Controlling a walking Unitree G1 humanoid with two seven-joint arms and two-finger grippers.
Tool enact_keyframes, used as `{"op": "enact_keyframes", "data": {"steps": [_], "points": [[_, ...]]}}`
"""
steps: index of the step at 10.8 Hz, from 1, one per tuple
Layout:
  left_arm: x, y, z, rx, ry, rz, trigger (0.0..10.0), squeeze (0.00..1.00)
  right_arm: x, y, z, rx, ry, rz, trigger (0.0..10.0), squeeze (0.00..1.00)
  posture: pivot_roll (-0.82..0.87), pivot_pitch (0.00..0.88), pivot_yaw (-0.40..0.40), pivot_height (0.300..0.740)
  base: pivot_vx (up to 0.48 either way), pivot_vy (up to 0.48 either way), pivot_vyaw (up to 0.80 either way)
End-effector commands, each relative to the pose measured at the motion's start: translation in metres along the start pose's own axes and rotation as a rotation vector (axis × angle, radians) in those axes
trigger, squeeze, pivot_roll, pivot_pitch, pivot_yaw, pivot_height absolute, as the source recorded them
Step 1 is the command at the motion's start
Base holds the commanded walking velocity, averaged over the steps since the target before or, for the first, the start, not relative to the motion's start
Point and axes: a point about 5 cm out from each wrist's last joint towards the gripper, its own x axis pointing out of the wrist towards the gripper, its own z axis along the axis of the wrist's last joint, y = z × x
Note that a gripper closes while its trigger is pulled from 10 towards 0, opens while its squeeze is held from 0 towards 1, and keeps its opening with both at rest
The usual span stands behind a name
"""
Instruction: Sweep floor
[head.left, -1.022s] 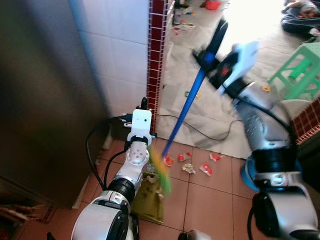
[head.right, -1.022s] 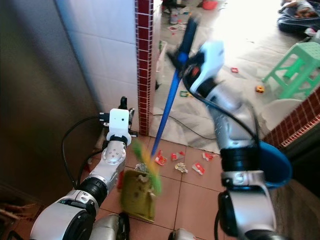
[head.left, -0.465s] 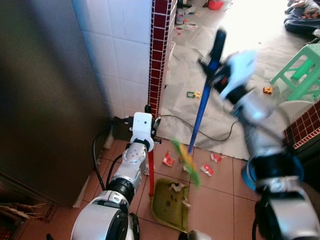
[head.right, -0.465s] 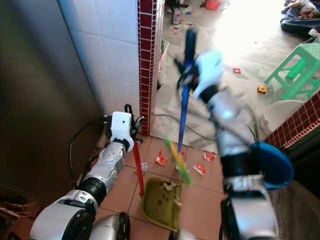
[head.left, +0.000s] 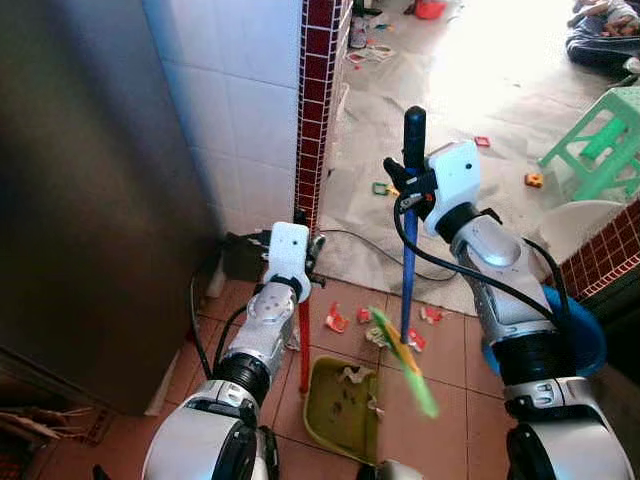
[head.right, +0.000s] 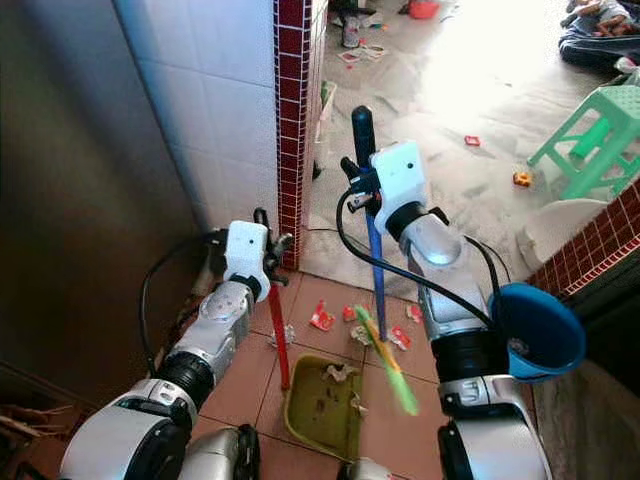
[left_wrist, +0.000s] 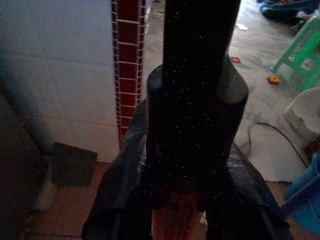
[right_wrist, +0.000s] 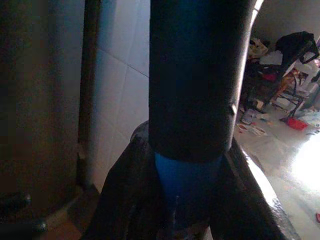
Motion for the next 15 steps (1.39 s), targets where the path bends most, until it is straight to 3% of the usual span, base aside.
{"op": "enact_keyframes", "data": {"steps": [1,4,6,9,12,13,15], "points": [[0.0,-0.004,0.005,-0.021,-0.024,0.01,10.0,0.0,0.001,0.001,0.011,-0.022,-0.044,0.001,10.0,0.0,-0.03,0.048,-0.047,0.74,0.0,0.0,0.0],[0.0,0.012,0.013,-0.01,-0.073,0.102,10.0,0.0,0.0,-0.001,0.003,-0.062,0.007,-0.08,10.0,0.0,-0.02,0.048,-0.054,0.74,0.0,0.0,0.0],[-0.003,0.023,0.018,0.012,-0.097,0.141,10.0,0.0,-0.004,-0.017,-0.002,-0.081,0.042,-0.209,10.0,0.0,-0.02,0.052,-0.06,0.74,0.0,0.0,0.0],[-0.005,0.022,0.017,0.013,-0.085,0.149,10.0,0.0,-0.008,-0.004,-0.033,0.078,0.162,-0.278,10.0,0.0,-0.02,0.051,-0.063,0.74,0.0,0.0,0.0],[-0.006,0.018,0.012,0.027,-0.026,0.1,10.0,0.0,-0.002,0.004,-0.054,0.229,0.228,-0.358,10.0,0.0,0.0,0.045,-0.06,0.74,0.0,0.0,0.0],[-0.008,0.016,0.008,0.02,0.004,0.076,10.0,0.0,0.005,0.011,-0.054,0.294,0.215,-0.362,10.0,0.0,0.01,0.043,-0.056,0.74,0.0,0.0,0.0],[-0.012,0.019,0.001,0.035,0.036,0.062,10.0,0.0,0.018,0.023,-0.034,0.367,0.096,-0.301,10.0,0.0,0.02,0.041,-0.054,0.74,0.0,0.0,0.0]]}}
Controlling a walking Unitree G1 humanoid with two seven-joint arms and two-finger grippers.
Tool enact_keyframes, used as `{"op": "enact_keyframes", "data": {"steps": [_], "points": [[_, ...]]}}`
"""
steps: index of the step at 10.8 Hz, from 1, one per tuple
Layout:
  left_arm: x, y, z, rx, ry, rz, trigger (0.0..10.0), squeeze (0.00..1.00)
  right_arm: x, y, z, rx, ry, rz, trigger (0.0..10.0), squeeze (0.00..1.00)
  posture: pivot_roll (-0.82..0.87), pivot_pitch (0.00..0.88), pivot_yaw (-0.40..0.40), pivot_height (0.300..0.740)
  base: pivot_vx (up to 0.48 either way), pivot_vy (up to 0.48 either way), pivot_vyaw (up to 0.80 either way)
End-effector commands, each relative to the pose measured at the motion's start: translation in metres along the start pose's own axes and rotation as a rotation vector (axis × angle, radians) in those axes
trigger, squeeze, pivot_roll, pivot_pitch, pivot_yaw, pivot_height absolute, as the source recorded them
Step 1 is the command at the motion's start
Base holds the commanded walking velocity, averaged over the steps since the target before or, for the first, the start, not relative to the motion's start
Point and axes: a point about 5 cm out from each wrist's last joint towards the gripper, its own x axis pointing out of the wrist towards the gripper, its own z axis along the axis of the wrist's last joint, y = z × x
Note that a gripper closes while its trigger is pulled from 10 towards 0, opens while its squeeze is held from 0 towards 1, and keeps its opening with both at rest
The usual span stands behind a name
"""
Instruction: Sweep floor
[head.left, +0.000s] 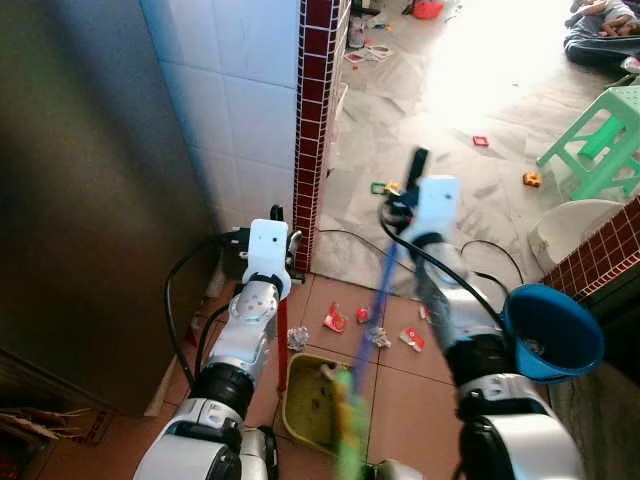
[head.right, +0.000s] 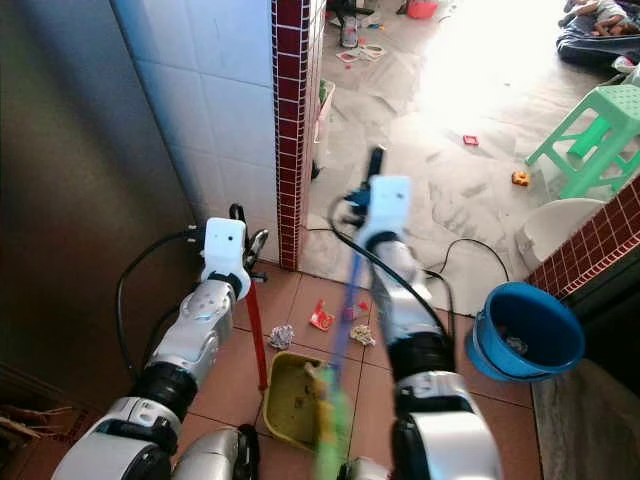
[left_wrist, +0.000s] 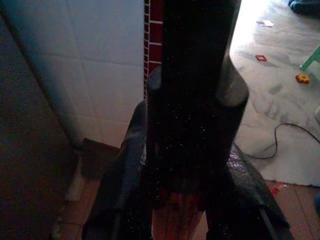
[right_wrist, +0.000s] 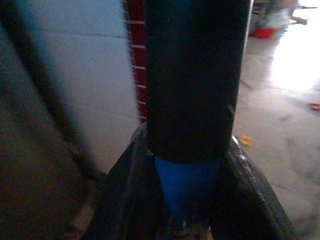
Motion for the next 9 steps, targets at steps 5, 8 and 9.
{"op": "enact_keyframes", "data": {"steps": [5,8,9], "points": [[-0.003,-0.008,0.0,-0.047,0.002,-0.034,10.0,0.0,-0.008,0.001,0.046,-0.142,-0.213,0.183,10.0,0.0,0.0,0.04,-0.049,0.74,0.0,0.0,0.0],[-0.005,0.001,0.01,-0.059,-0.058,-0.065,10.0,0.0,-0.021,-0.015,0.035,-0.221,-0.2,0.152,10.0,0.0,-0.01,0.05,-0.053,0.74,0.0,0.0,0.0],[-0.006,0.006,0.017,-0.057,-0.094,-0.069,10.0,0.0,-0.026,-0.015,0.031,-0.222,-0.195,0.14,10.0,0.0,-0.01,0.059,-0.063,0.74,0.0,0.0,0.0]]}}
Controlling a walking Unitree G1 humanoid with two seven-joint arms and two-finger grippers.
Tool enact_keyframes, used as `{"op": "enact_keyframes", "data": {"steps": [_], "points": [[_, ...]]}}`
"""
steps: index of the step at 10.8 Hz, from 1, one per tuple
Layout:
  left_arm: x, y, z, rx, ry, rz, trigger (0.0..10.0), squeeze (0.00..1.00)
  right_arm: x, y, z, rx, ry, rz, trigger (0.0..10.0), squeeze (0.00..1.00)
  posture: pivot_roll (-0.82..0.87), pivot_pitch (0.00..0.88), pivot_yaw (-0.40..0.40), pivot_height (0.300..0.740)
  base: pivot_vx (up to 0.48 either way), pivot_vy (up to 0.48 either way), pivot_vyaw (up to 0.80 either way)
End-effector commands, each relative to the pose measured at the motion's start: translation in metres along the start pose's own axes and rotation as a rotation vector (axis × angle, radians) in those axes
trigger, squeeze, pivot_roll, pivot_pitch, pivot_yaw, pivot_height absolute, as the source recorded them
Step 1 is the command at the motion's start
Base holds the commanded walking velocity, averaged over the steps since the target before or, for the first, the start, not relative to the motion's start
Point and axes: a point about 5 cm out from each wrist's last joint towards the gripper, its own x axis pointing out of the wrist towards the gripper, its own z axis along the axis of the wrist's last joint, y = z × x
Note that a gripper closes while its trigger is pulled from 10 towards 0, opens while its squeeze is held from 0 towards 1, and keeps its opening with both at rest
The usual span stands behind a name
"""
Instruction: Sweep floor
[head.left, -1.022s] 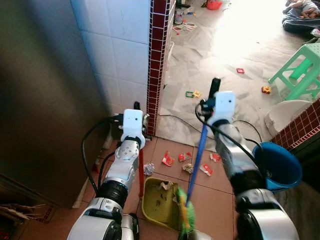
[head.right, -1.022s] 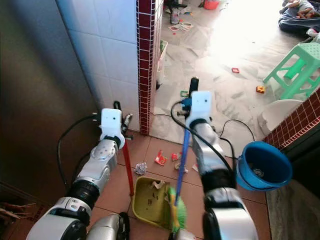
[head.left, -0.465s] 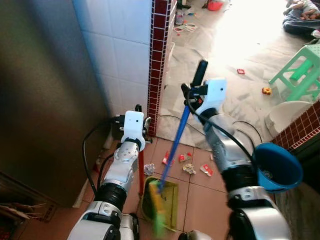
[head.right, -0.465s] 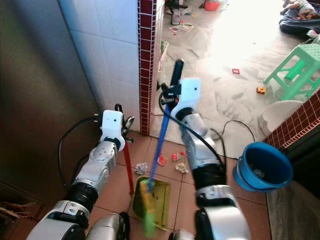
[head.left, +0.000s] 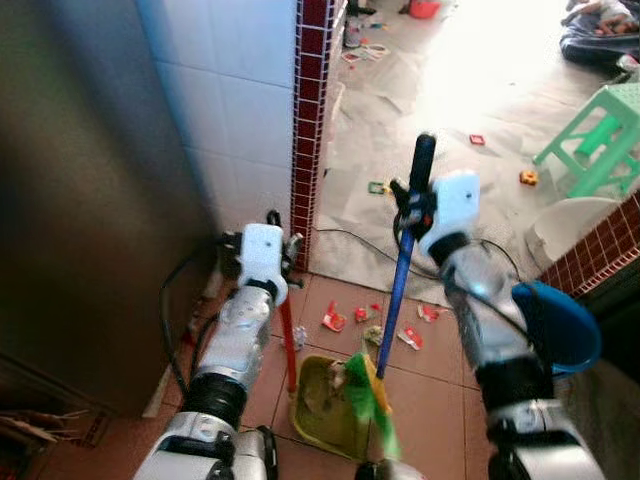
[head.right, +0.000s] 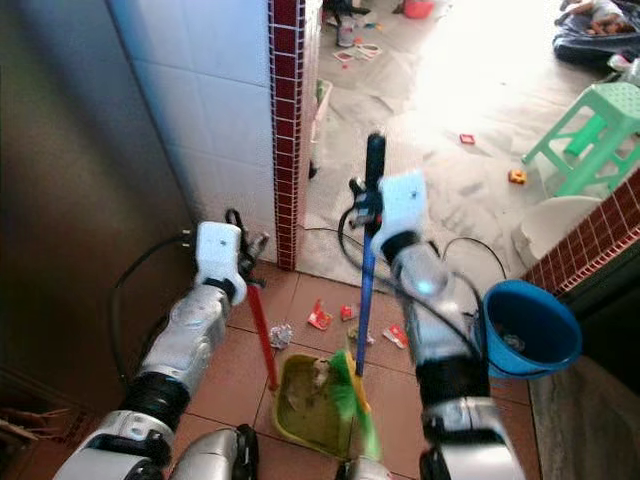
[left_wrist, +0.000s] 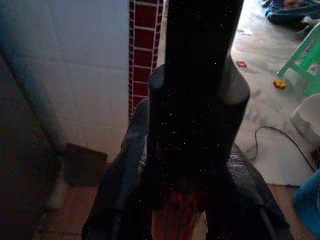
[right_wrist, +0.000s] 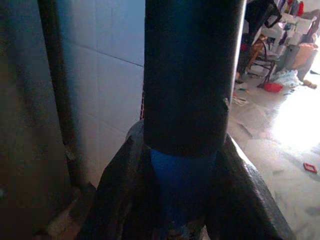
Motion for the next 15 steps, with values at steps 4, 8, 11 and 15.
{"op": "enact_keyframes", "data": {"steps": [4,8,11,15], "points": [[-0.002,0.006,0.021,0.015,-0.073,-0.017,10.0,0.0,-0.002,0.0,0.013,-0.04,-0.041,-0.005,10.0,0.0,-0.03,0.073,-0.073,0.74,0.0,0.0,0.0],[-0.002,0.006,0.021,0.015,-0.073,-0.017,10.0,0.0,-0.002,0.0,0.013,-0.04,-0.041,-0.005,10.0,0.0,-0.03,0.073,-0.073,0.74,0.0,0.0,0.0],[-0.002,0.006,0.021,0.015,-0.073,-0.017,10.0,0.0,-0.002,0.0,0.013,-0.04,-0.041,-0.005,10.0,0.0,-0.03,0.073,-0.073,0.74,0.0,0.0,0.0],[-0.009,0.015,0.016,0.162,-0.064,0.063,10.0,0.0,0.002,0.011,0.014,0.052,-0.051,0.114,10.0,0.0,0.0,0.041,-0.034,0.74,0.0,0.0,0.0]]}}
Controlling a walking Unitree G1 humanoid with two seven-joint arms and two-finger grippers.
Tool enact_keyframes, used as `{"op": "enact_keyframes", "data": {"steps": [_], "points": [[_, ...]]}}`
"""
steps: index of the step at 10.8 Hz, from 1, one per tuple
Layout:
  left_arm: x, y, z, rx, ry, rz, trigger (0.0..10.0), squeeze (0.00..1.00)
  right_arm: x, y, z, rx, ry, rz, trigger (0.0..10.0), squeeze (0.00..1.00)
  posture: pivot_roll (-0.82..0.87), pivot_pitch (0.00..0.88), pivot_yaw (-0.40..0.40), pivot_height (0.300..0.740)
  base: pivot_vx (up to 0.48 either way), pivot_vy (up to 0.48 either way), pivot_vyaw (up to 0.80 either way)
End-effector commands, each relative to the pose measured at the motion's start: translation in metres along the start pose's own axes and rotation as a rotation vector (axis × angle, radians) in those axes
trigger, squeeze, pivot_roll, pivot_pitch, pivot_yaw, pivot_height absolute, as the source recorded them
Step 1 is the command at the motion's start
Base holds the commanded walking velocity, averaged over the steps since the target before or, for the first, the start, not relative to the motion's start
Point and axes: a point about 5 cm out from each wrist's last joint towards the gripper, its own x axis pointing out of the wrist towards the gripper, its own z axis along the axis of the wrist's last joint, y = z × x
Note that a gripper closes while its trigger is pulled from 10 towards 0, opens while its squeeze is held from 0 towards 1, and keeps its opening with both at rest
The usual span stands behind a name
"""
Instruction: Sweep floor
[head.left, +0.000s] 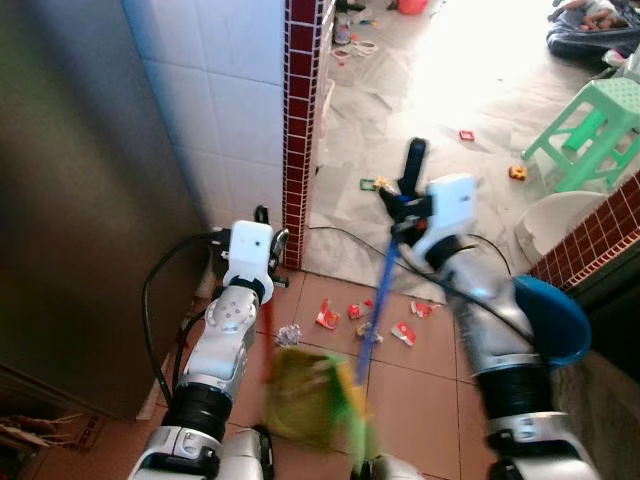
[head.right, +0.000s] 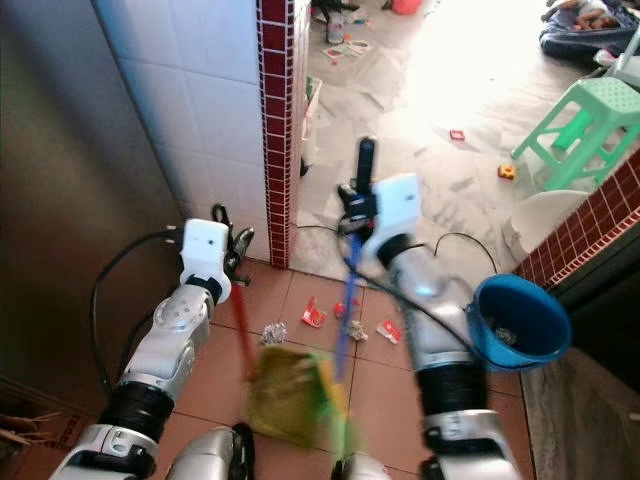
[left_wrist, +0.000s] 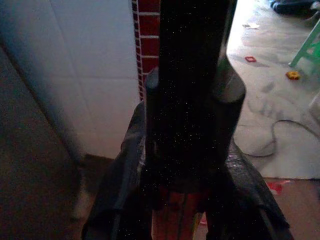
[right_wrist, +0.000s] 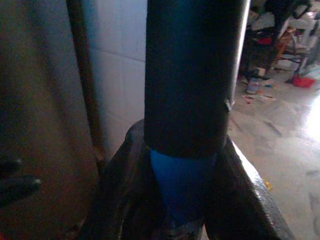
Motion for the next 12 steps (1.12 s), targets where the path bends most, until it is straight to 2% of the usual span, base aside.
{"op": "enact_keyframes", "data": {"steps": [1,2,4,6,7,8,9,10,11,12], "points": [[0.002,0.007,0.007,0.032,-0.032,0.023,10.0,0.0,0.005,-0.006,0.013,-0.058,-0.065,-0.048,10.0,0.0,0.0,0.04,-0.033,0.74,0.0,0.0,0.0],[0.001,0.015,0.005,0.051,-0.026,0.028,10.0,0.0,0.01,-0.015,0.013,-0.058,-0.068,-0.141,10.0,0.0,0.01,0.03,-0.032,0.74,0.0,0.0,0.0],[0.001,0.017,0.006,0.06,-0.026,0.024,10.0,0.0,0.009,-0.032,0.017,-0.118,-0.078,-0.246,10.0,0.0,0.01,0.021,-0.025,0.74,0.0,0.0,0.0],[0.001,0.015,0.004,0.007,-0.015,0.002,10.0,0.0,0.014,-0.036,0.016,-0.129,-0.062,-0.274,10.0,0.0,0.0,0.011,-0.013,0.74,0.0,0.0,0.0],[0.001,0.013,0.002,-0.021,0.0,-0.004,10.0,0.0,0.017,-0.035,0.011,-0.104,-0.035,-0.276,10.0,0.0,0.0,0.007,-0.007,0.74,0.0,0.0,0.0],[0.001,0.01,0.001,-0.081,0.02,-0.007,10.0,0.0,0.02,-0.03,0.006,-0.027,-0.017,-0.285,10.0,0.0,0.0,0.007,-0.002,0.74,0.0,0.0,0.0],[0.002,0.005,0.002,-0.109,0.022,-0.018,10.0,0.0,0.026,-0.022,0.004,0.136,-0.014,-0.287,10.0,0.0,0.01,0.009,0.0,0.74,0.0,0.0,0.0],[0.003,0.002,0.004,-0.142,0.022,-0.014,10.0,0.0,0.031,-0.016,0.008,0.242,-0.031,-0.265,10.0,0.0,0.01,0.011,-0.001,0.74,0.0,0.0,0.0],[0.003,0.001,0.007,-0.133,0.011,-0.019,10.0,0.0,0.037,-0.013,0.015,0.272,-0.053,-0.233,10.0,0.0,0.01,0.014,-0.003,0.74,0.0,0.0,0.0],[0.004,0.0,0.008,-0.09,-0.001,-0.021,10.0,0.0,0.041,-0.015,0.023,0.248,-0.069,-0.21,10.0,0.0,0.01,0.019,-0.001,0.74,0.0,0.0,0.0]]}}
